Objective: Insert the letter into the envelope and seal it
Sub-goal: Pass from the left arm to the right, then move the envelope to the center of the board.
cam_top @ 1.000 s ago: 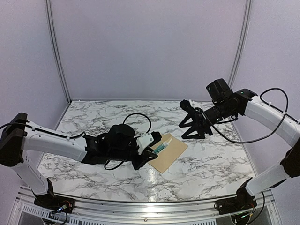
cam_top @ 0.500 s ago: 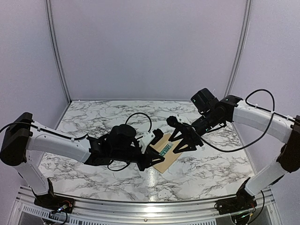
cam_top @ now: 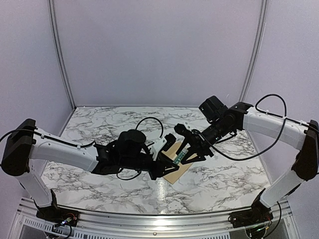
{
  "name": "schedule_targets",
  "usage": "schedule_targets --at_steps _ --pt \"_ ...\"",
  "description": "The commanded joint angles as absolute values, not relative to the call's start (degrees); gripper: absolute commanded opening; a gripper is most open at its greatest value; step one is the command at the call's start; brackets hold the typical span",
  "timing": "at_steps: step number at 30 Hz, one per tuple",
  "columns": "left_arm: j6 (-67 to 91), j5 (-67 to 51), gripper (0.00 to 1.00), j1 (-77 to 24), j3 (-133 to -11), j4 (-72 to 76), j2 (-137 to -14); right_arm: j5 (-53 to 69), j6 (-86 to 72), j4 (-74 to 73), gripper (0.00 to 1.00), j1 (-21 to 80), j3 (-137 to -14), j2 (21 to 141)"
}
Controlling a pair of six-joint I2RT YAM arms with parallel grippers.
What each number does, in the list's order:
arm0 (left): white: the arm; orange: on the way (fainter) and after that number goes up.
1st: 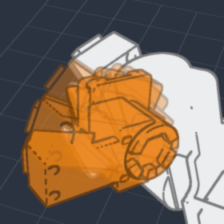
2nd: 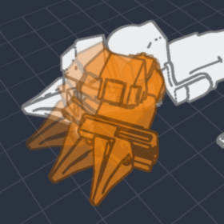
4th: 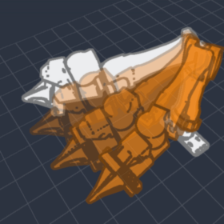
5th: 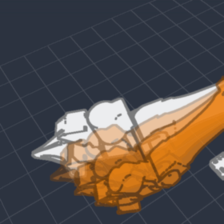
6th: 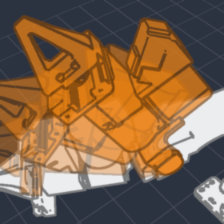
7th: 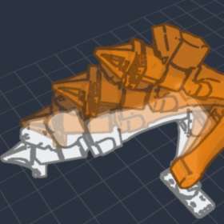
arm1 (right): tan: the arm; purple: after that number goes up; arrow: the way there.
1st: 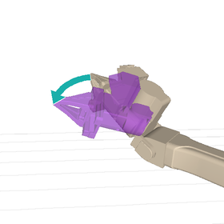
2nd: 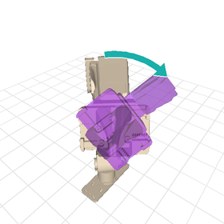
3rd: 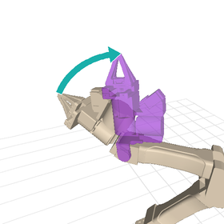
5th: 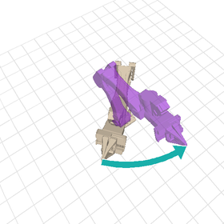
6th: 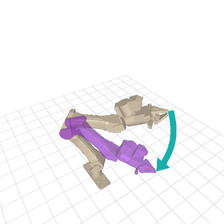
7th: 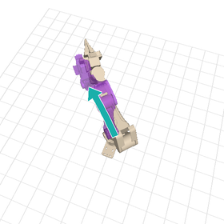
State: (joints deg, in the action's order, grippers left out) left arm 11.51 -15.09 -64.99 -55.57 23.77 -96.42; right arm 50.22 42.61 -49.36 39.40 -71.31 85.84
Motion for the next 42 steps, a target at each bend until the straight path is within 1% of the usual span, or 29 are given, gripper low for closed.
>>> schedule_targets --at_steps 1,5,7,11,12,13,15,18,20,24,26,27,28,30,32,36,39,42 --pt "12.9 -16.6 0.2 -65.0 -57.0 26.8 -97.0 53.0 41.9 -49.4 0.43 40.2 -74.1 87.1" --pt "13.1 -16.5 0.2 -65.0 -56.4 27.6 -96.4 53.2 41.9 -49.4 0.39 40.2 -73.9 87.3" --pt "13.1 -16.6 0.2 -65.0 -56.3 28.0 -96.2 53.5 41.9 -49.3 0.35 40.2 -73.8 87.5" --pt "12.9 -16.5 0.21 -65.0 -56.2 28.1 -96.3 54.0 42.0 -49.5 0.22 40.2 -74.3 87.8" --pt "13.0 -16.6 0.21 -65.0 -56.2 28.1 -96.5 54.0 42.1 -49.6 0.16 40.2 -74.4 87.8" --pt "12.9 -16.5 0.22 -65.0 -56.2 28.1 -96.6 53.9 42.1 -49.7 0.12 40.2 -74.6 87.8" --pt "12.8 -15.7 0.26 -65.0 -56.0 28.1 -96.6 53.5 41.7 -49.5 0.09 40.1 -74.8 88.0" --pt "11.7 -12.9 0.37 -65.0 -54.8 28.1 -95.8 51.4 41.1 -49.5 0.07 39.1 -75.3 88.0" --pt "10.6 -8.4 0.43 -64.9 -52.4 27.9 -94.2 48.9 40.8 -49.6 0.06 37.3 -76.0 87.8" --pt "12.9 5.5 0.57 -63.2 -48.4 27.4 -90.5 45.6 39.1 -49.4 0.05 30.9 -78.3 87.8" --pt "15.3 6.3 0.61 -60.5 -48.4 26.2 -90.1 43.2 38.3 -49.3 0.04 28.4 -78.6 87.7" --pt "16.6 5.3 0.61 -58.9 -49.2 24.8 -90.6 41.9 38.0 -48.9 0.04 27.6 -78.4 87.5" --pt "18.1 3.7 0.59 -56.7 -50.7 22.6 -91.6 40.5 37.7 -48.4 0.04 27.0 -78.0 87.1" --pt "19.7 -3.5 0.53 -52.8 -54.4 18.8 -94.7 38.6 37.0 -47.4 0.03 26.3 -77.0 86.3" --pt "21.8 -8.2 0.5 -50.0 -58.0 15.8 -99.1 37.9 36.5 -46.6 0.03 25.8 -76.0 85.5" --pt "22.5 -12.5 0.51 -47.5 -63.9 12.3 -106.7 37.4 36.0 -45.8 0.03 25.7 -74.0 84.1" --pt "22.0 -11.9 0.53 -47.2 -68.9 7.3 -111.6 37.3 35.6 -44.9 0.03 25.8 -72.1 83.0" --pt "22.4 -12.2 0.53 -47.0 -71.7 6.0 -114.4 36.8 35.5 -44.4 0.03 25.7 -70.8 81.8"
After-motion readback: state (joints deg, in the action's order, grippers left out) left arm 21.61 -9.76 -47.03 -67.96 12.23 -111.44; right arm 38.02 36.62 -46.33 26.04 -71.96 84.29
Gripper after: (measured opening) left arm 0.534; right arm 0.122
